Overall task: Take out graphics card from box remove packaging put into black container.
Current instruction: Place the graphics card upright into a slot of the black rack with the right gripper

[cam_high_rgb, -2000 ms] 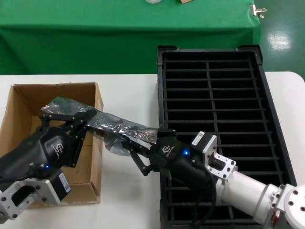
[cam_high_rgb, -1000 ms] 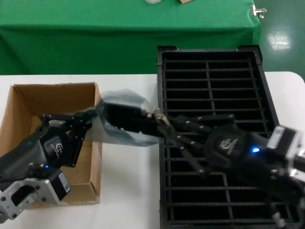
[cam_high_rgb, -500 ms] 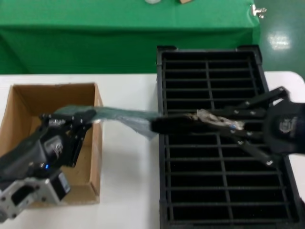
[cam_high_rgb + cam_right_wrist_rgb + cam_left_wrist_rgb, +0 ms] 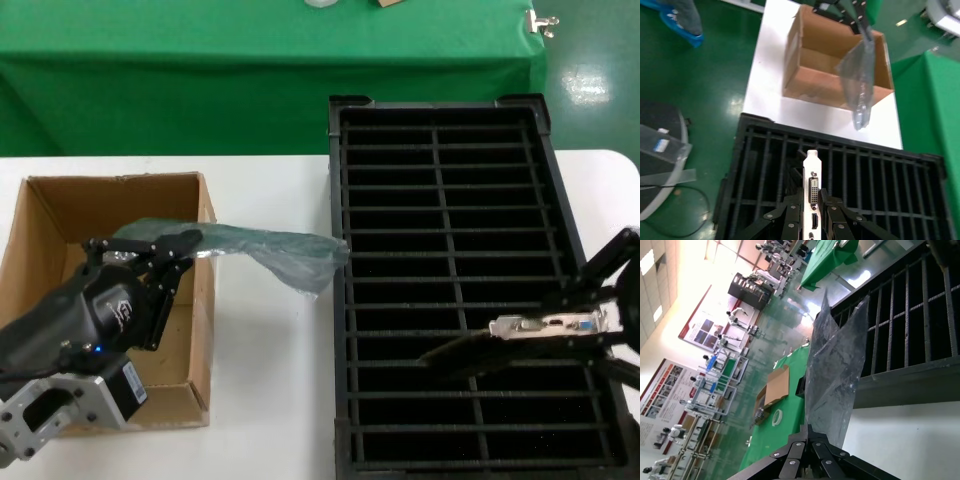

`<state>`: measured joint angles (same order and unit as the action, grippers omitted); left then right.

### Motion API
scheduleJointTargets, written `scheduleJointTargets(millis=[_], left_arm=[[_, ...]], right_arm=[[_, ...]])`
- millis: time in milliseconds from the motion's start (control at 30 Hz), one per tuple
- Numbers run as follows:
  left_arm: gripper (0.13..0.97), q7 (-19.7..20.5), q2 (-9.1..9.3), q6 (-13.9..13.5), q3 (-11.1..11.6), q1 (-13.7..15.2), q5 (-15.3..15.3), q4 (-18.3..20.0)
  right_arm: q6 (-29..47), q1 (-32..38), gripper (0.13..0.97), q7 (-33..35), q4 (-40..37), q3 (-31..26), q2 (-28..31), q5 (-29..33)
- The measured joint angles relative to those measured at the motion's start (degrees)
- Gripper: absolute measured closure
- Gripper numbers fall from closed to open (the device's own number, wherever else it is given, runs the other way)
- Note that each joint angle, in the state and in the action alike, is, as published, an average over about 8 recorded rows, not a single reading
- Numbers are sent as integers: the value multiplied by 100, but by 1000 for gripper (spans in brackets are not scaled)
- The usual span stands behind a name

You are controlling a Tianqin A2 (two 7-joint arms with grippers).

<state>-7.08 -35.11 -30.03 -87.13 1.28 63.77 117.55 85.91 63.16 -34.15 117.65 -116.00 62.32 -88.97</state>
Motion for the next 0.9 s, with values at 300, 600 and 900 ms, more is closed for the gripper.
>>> scheduleJointTargets(millis=[300, 600, 900], left_arm=[[958, 1, 0, 0, 0, 0, 0, 0], [958, 0, 0, 0, 0, 0, -1, 0], [958, 0, 0, 0, 0, 0, 0, 0]], right_arm=[[364, 763, 905, -178, -425, -903, -561, 193], [399, 1143, 905, -608, -875, -1670, -1386, 817], [402, 1566, 905, -1143, -1271, -2427, -2145, 1396]])
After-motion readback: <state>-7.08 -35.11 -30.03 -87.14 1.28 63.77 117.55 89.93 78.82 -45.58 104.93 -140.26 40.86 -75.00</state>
